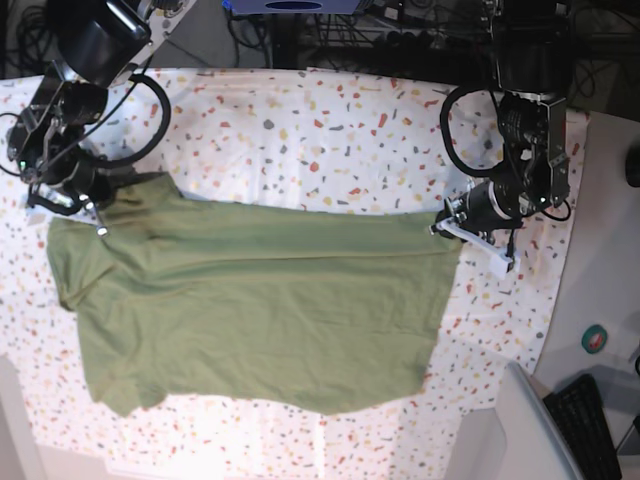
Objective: Layout the t-shirt on the table in an organized manner, then fold the t-shirt properly
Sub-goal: 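Drag the held shirt corner outward with the right gripper, then hold both shirt corners and pull them apart to tension the edge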
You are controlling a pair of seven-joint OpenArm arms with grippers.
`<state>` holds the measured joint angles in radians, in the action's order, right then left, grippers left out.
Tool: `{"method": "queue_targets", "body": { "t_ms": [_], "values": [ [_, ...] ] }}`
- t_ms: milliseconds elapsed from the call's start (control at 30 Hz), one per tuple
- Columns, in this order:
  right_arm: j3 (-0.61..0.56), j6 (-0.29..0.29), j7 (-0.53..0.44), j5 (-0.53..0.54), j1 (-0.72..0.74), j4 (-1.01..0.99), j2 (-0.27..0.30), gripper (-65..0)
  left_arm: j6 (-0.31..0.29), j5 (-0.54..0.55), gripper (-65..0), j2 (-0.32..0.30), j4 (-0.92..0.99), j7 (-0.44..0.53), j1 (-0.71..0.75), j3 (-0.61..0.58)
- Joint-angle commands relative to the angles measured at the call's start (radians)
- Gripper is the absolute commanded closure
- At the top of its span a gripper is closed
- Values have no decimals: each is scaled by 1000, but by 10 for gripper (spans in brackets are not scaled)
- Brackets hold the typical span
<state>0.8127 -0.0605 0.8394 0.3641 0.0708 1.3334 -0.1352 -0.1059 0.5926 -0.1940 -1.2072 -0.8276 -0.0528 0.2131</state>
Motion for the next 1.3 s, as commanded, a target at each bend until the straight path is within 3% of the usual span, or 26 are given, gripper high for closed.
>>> {"method": "queue_targets", "body": {
  "t_ms": [0, 167, 333, 500, 700, 833, 1000, 1067, 1167, 1267],
  "values": [
    [7, 8, -4, 13, 11, 21, 7, 0, -7, 10, 0, -17, -15, 9, -17, 3],
    [1, 14, 19, 31, -52, 137, 6, 0, -7, 10, 0, -25, -16, 7, -17, 6],
    [-2, 15, 94, 226, -208, 268, 30, 0, -7, 10, 0, -28, -29, 6, 9, 3],
    [9, 26, 91, 402, -300, 182, 87, 0, -7, 10, 0, -23, -98, 6, 89, 1],
    [9, 26, 102, 441, -322, 99, 79, 0, -7, 10, 0, -29, -182, 6, 164, 4],
    [10, 24, 172, 571, -332, 84, 79, 0, -7, 10, 0, -42, -181, 6, 164, 4],
    [10, -49, 197, 698, -401, 168, 81, -222, -7, 10, 0, -45, -185, 6, 164, 12],
    [10, -80, 195, 706, -434, 217, 81, -230, -7, 10, 0, -45, -185, 6, 164, 13],
    [9, -81, 169, 691, -470, 271, 92, -233, -7, 10, 0, -45, -185, 6, 164, 13],
    [0, -81, 87, 602, -466, 263, 122, -237, -7, 10, 0, -45, -184, 6, 164, 13]
  ]
}}
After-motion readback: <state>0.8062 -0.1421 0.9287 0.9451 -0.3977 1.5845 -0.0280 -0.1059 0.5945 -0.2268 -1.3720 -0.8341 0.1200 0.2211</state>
